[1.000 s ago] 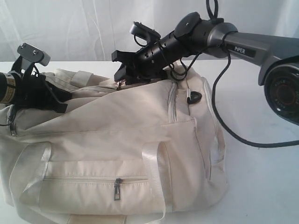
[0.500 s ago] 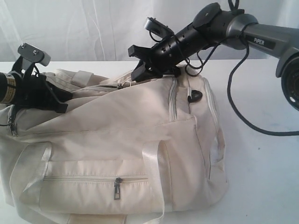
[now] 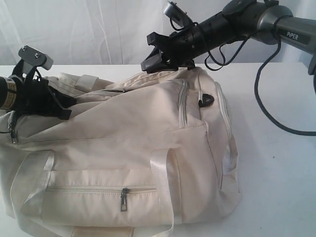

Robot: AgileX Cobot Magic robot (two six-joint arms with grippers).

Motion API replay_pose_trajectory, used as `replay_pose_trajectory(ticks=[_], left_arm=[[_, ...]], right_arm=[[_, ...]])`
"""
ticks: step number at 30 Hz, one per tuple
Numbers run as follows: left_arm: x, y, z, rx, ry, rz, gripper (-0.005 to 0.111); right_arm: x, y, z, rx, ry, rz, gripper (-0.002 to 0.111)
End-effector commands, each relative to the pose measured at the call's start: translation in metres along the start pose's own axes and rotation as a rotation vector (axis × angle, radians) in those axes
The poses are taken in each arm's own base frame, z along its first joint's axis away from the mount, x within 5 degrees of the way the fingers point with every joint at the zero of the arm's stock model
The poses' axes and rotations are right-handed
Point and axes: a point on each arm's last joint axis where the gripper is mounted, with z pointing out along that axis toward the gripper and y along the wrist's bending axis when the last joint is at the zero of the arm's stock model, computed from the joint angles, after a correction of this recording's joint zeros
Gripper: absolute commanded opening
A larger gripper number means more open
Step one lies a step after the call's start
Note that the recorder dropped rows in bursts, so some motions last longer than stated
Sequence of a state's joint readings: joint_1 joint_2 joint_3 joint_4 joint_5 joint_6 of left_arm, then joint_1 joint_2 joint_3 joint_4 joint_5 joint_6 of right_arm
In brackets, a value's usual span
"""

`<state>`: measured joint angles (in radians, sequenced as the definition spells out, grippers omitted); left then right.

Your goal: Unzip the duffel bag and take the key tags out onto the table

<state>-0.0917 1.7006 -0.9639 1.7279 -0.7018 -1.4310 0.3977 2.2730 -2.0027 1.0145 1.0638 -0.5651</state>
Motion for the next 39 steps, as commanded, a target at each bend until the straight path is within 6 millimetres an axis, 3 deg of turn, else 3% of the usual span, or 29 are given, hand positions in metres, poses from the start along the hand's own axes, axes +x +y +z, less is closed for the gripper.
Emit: replay_pose_trajectory(ticks=[1,3,7,10,13,16,19,23,25,31,35,39], left_arm=[[0.002,-0.003,0.000,0.017,0.009,0.005,0.001],[0.002,-0.004,0.000,0.029,0.006,0.005,0.001],[-0.003,-0.008,-0.001,0.083,-0.022,0.049,0.003],[-0.011,-0.011,-0.002,0.131,-0.055,0.063,0.019],[-0.021,-0.013,-0.004,0.179,-0.092,0.076,0.045],[-0.030,-0.020,-0.007,0.270,-0.156,0.058,0.057],[-0.046,-0.039,-0.008,0.396,-0.276,-0.016,0.053],[-0.043,-0.079,0.013,0.404,-0.140,0.157,0.053],[-0.041,-0.087,0.018,0.381,-0.098,0.184,0.053],[-0.016,-0.093,0.020,0.397,-0.015,0.082,0.045],[0.001,-0.098,0.019,0.426,0.028,0.049,0.040],[0.001,-0.100,0.019,0.448,0.025,0.047,0.040]], right_arm=[[0.001,0.002,-0.005,-0.035,0.015,0.060,0.046],[0.004,0.001,-0.003,-0.050,0.048,0.146,0.054],[0.027,-0.006,0.005,-0.084,0.172,0.241,0.054],[0.036,-0.012,0.010,-0.082,0.198,0.279,0.054],[0.047,-0.018,0.014,-0.079,0.225,0.313,0.054],[0.051,-0.020,0.016,-0.077,0.238,0.329,0.054],[0.053,-0.021,0.017,-0.083,0.239,0.319,0.054],[0.049,-0.017,0.016,-0.123,0.210,0.322,0.054],[0.047,-0.014,0.016,-0.155,0.188,0.327,0.054],[0.032,-0.002,0.012,-0.263,0.095,0.307,0.054],[0.025,-0.002,0.011,-0.243,0.038,0.273,0.054],[0.026,-0.001,0.017,-0.228,0.043,0.266,0.054]])
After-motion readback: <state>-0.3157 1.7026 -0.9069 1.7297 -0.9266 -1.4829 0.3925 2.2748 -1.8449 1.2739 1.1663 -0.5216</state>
